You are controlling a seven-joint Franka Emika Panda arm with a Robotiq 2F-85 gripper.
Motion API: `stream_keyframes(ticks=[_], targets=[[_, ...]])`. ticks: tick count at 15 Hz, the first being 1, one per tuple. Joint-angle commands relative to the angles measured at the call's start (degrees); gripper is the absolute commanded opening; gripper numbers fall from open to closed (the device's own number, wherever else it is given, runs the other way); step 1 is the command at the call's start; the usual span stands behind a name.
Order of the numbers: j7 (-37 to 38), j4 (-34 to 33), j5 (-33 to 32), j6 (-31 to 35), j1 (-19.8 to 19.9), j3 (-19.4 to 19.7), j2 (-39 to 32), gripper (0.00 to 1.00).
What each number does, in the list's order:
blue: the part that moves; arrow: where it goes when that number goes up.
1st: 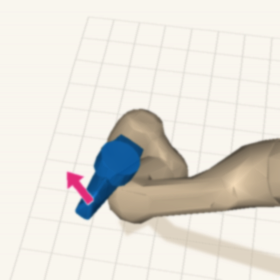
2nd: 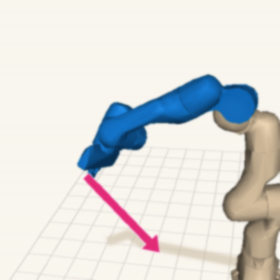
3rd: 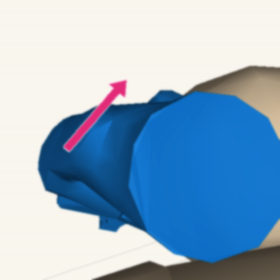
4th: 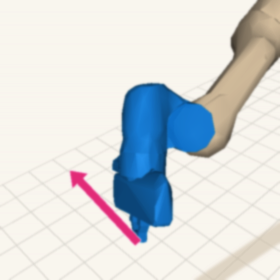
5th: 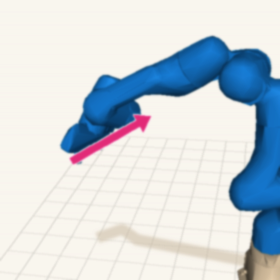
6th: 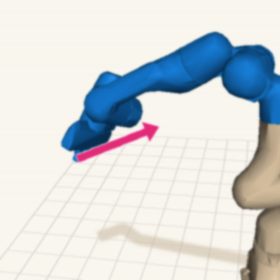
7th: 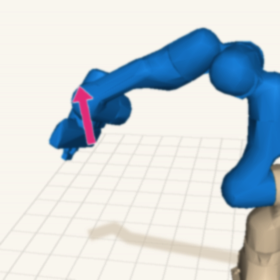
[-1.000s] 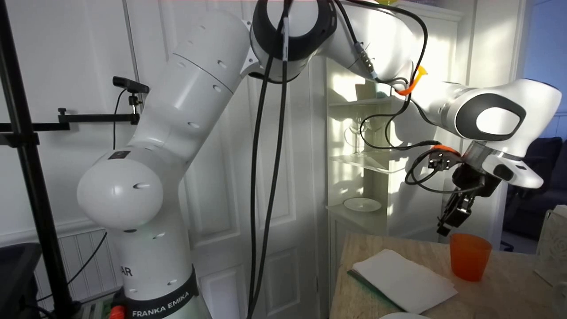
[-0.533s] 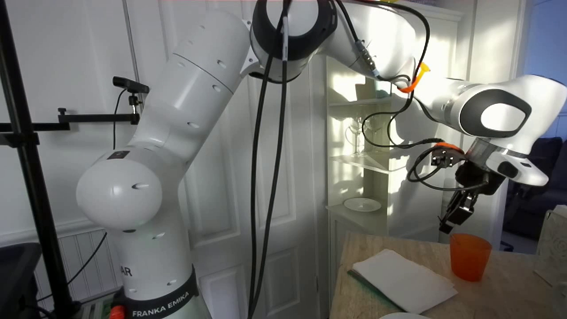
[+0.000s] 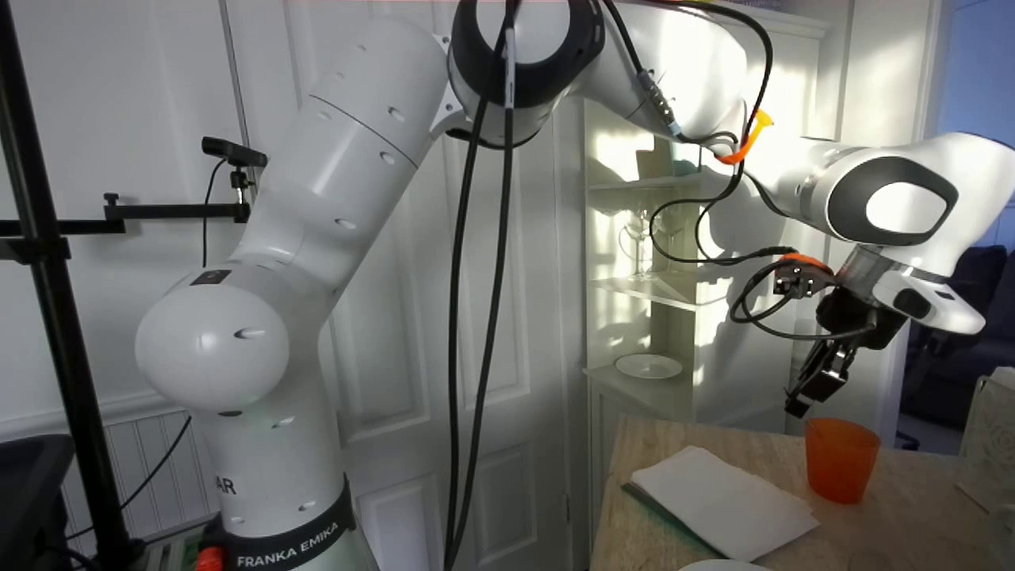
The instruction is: Remove the spoon from the orange cup and put it on the white towel on the table
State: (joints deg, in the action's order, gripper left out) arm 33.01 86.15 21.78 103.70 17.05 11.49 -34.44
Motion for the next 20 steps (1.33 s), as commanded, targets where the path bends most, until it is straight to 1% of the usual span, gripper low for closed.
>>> stream_keyframes(ticks=[1,2,3,5,14,20], targets=[[0.3,-2.2,1.1,-2.8,0.6,0.1,-0.8,0.11],[0.4,-2.2,1.1,-3.0,0.6,0.2,-0.6,0.05],[0.5,-2.2,1.1,-3.3,0.6,0.2,-0.4,0.08],[0.6,-2.5,1.1,-3.7,0.7,0.3,-0.2,0.09],[1.5,-4.3,1.1,-6.6,1.0,0.9,1.1,0.08],[5.6,-3.7,1.3,-9.2,0.5,1.1,3.3,0.08]])
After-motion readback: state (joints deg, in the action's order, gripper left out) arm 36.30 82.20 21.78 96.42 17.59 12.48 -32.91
